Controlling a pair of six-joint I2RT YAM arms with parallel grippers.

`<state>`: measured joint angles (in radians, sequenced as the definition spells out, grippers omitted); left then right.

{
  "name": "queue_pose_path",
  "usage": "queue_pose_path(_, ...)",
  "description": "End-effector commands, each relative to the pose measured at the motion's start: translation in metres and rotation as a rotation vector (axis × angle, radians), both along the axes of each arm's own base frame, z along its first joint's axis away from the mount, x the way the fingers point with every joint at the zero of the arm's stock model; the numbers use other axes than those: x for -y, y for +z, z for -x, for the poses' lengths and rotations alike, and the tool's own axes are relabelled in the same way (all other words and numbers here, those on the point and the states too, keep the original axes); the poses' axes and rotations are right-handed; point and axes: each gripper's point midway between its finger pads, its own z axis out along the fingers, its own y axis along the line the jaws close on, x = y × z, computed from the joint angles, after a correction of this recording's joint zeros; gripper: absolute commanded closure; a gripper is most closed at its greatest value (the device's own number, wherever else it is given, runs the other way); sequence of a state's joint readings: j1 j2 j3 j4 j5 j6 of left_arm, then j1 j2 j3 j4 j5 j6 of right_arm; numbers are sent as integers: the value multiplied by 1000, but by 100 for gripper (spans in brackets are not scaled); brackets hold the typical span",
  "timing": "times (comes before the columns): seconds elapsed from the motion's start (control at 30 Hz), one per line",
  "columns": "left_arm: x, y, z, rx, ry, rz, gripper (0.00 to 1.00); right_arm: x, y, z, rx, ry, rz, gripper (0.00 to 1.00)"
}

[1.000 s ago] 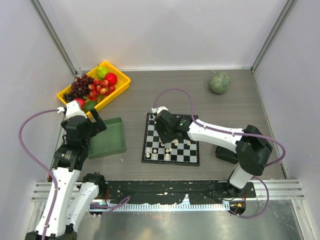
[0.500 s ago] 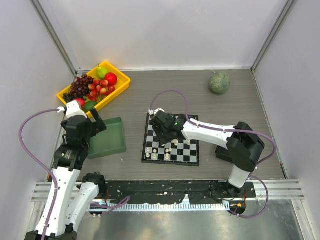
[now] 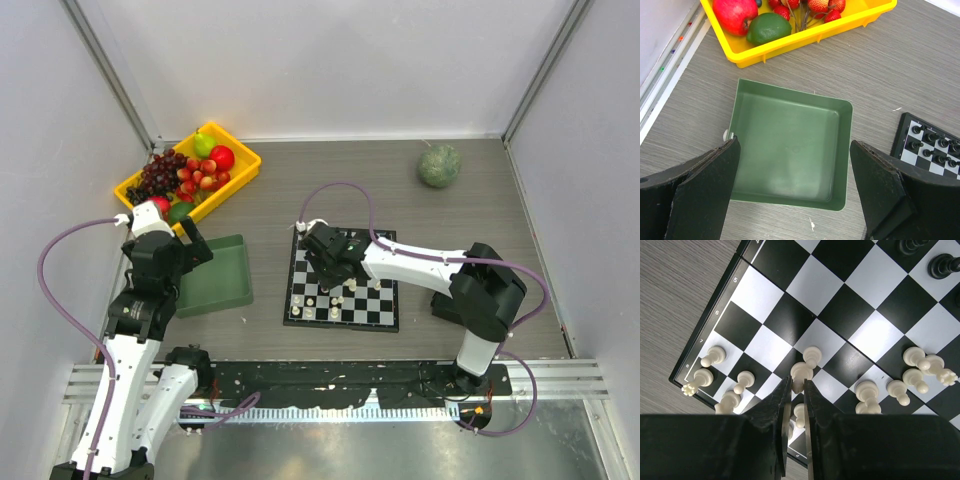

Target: Set up the chess pieces on the board

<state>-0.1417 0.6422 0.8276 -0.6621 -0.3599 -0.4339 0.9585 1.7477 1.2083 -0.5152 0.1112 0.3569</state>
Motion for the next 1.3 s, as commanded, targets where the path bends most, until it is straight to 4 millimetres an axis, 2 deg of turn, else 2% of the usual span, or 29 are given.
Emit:
queue_pose_path(0.0, -4, 14, -3, 51, 16, -11, 1, -12, 18, -4, 34, 13, -49, 81)
queue_pose_path(0.03, -4, 15, -4, 57, 16, -10, 1, -12, 22, -3, 39, 17, -55, 85)
queue_pose_path(0.17, -4, 15, -3, 56, 15, -9, 1, -10, 35, 4, 52, 22, -82, 85)
queue_pose_path(0.43, -3, 13, -3, 55, 14, -4, 1, -12, 44, 31, 39, 31, -122, 85)
queue_pose_path(0.63, -2, 13, -4, 55, 8, 2, 1, -14, 34, 52, 6, 54, -114, 85)
queue_pose_path(0.77, -2, 12, -3, 53, 7, 2, 1, -15, 25, 58, -6, 68, -92, 85)
queue_pose_path(1.27, -3, 11, -2, 52, 12, -4, 1, -17, 12, 60, -20, 85, -59, 85)
